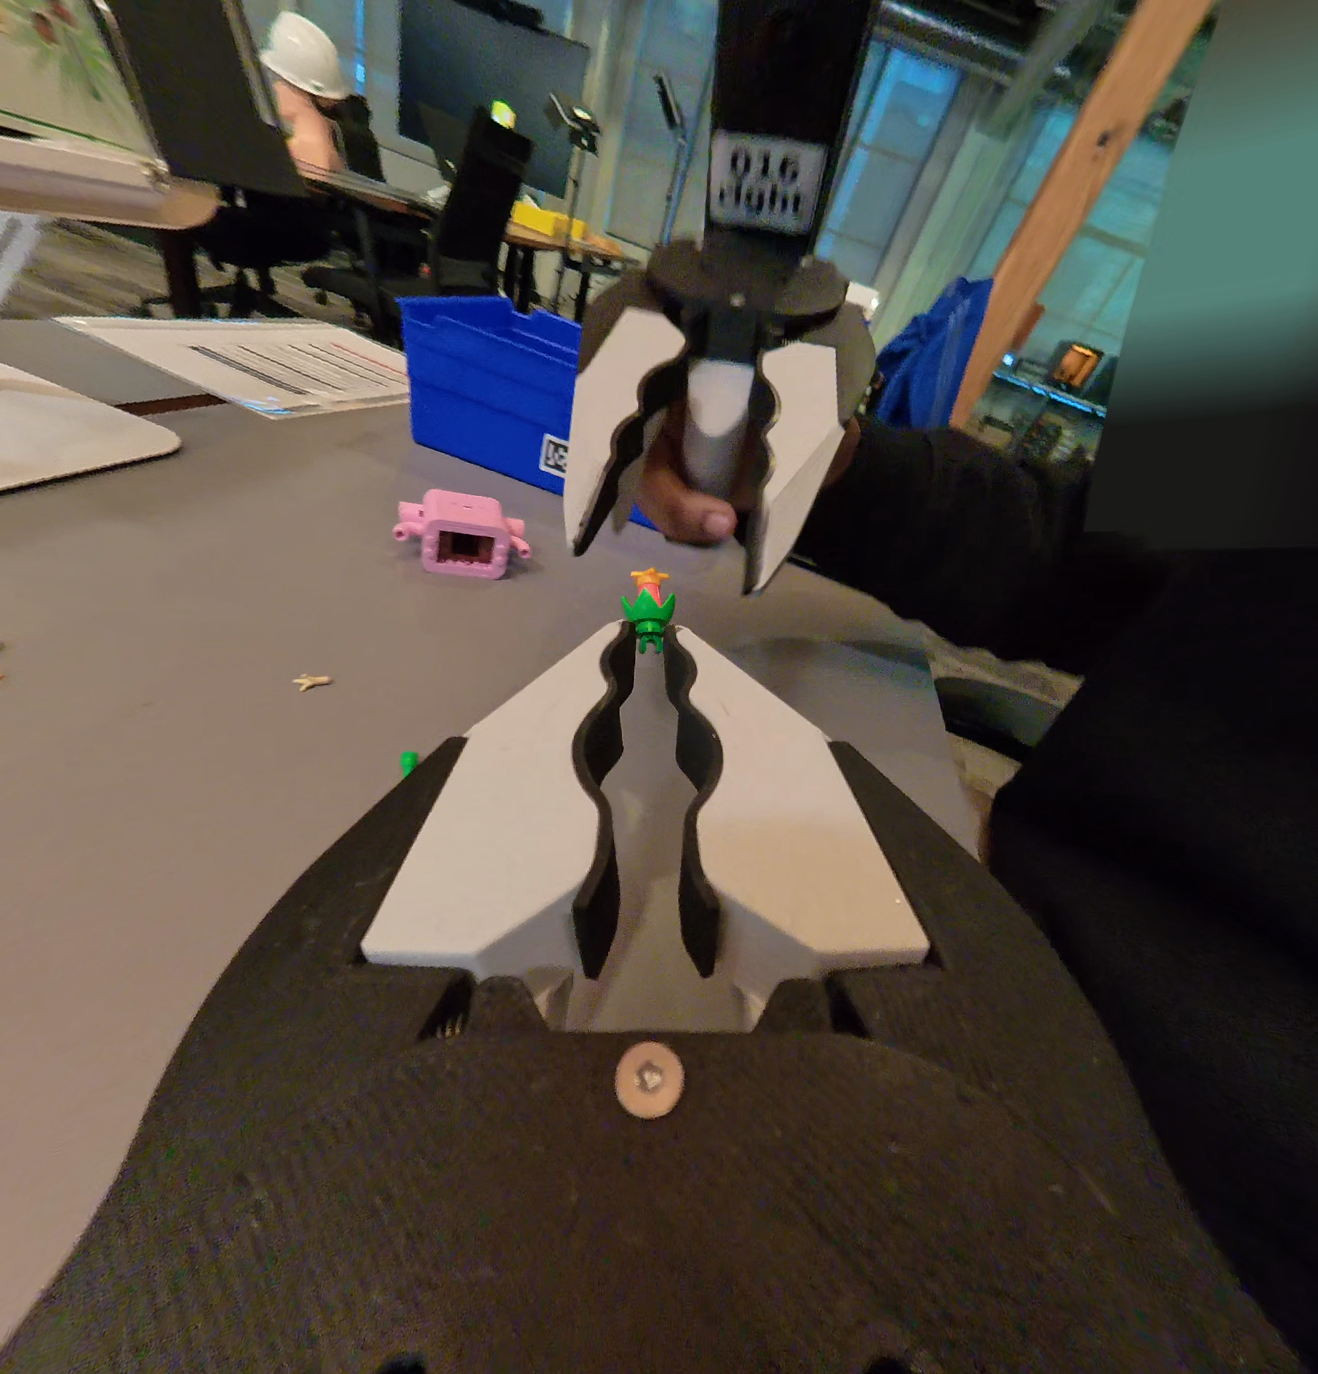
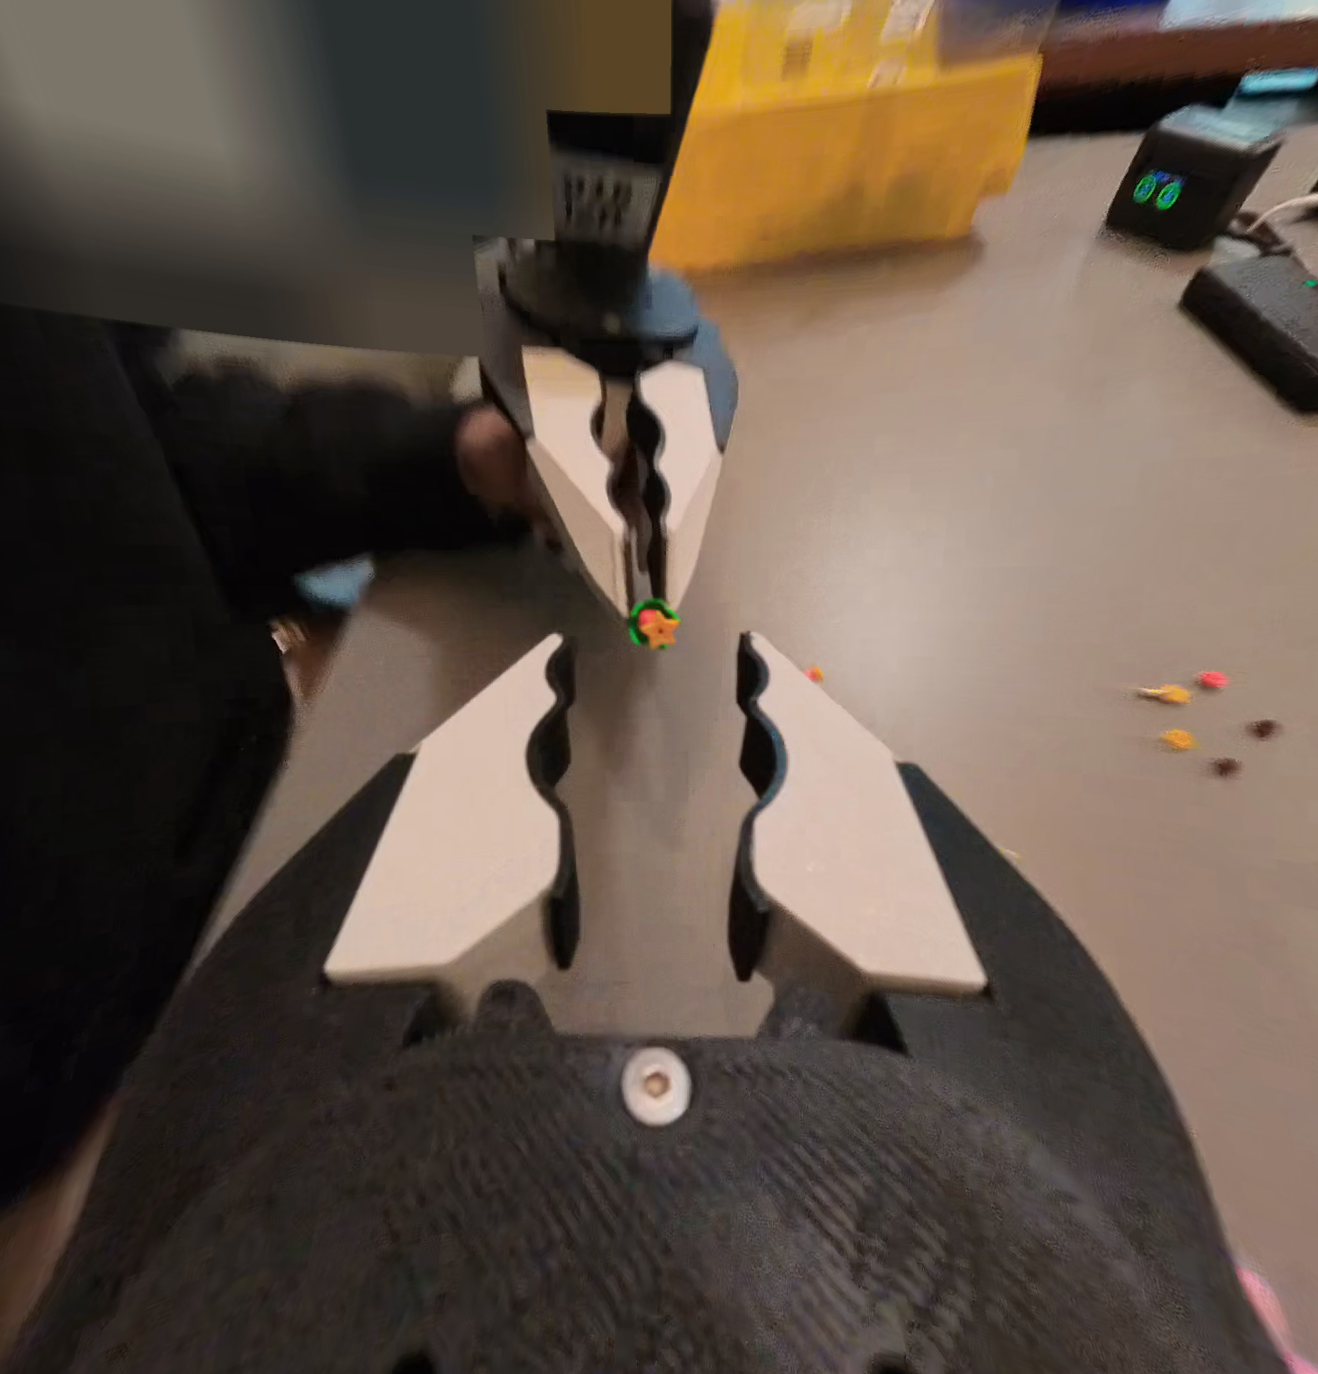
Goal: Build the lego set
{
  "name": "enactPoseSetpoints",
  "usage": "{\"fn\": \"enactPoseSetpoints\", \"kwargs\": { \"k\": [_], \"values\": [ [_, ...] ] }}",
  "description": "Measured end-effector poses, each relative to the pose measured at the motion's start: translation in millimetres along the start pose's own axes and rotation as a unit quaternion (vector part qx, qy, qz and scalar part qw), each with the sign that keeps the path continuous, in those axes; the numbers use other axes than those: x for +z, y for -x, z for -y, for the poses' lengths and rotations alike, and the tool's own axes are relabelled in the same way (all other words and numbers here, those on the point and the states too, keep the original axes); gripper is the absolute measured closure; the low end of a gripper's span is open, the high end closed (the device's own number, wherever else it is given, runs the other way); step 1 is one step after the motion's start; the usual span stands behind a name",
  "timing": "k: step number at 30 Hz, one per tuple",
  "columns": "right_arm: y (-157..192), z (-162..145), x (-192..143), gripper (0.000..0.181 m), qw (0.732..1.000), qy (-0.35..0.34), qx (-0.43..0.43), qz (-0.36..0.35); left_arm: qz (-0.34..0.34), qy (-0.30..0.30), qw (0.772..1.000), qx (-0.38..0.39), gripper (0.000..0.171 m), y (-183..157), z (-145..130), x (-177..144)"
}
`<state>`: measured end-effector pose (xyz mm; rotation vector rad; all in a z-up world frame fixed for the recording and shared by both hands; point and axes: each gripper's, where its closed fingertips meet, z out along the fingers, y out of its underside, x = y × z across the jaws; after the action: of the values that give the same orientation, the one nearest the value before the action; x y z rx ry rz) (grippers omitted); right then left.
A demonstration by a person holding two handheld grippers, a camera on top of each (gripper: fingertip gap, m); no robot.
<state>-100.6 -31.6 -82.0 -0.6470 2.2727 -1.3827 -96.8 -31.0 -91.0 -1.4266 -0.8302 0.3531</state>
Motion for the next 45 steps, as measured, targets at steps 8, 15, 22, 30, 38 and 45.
{"fn": "enactPoseSetpoints", "kwargs": {
  "k": [8, 15, 22, 30, 38, 45],
  "values": [
    [18, -12, 1, 0.151, 0.989, 0.106, -0.099, 0.021, -0.044, 0.024, 0.999, 0.012, 0.166, -17, -8, 9],
    [23, -13, 6, 0.162, 0.990, 0.093, -0.098, 0.033, -0.053, 0.023, 0.998, 0.010, 0.167, -20, -7, 9],
    [20, -12, 6, 0.169, 0.990, 0.094, -0.098, 0.034, -0.053, 0.023, 0.998, 0.007, 0.166, -19, -7, 8],
    [2, -13, 7, 0.169, 0.989, 0.119, -0.083, 0.006, 0.009, 0.050, 0.999, 0.003, 0.147, 9, -15, -10],
    [-37, -45, 39, 0.169, 0.964, 0.243, -0.104, 0.015, 0.190, 0.190, 0.963, 0.028, 0.150, 65, -57, -29],
    [-64, -79, 68, 0.169, 0.926, 0.354, -0.128, 0.028, 0.197, 0.217, 0.956, 0.005, 0.155, 70, -71, -28]
  ]
}}
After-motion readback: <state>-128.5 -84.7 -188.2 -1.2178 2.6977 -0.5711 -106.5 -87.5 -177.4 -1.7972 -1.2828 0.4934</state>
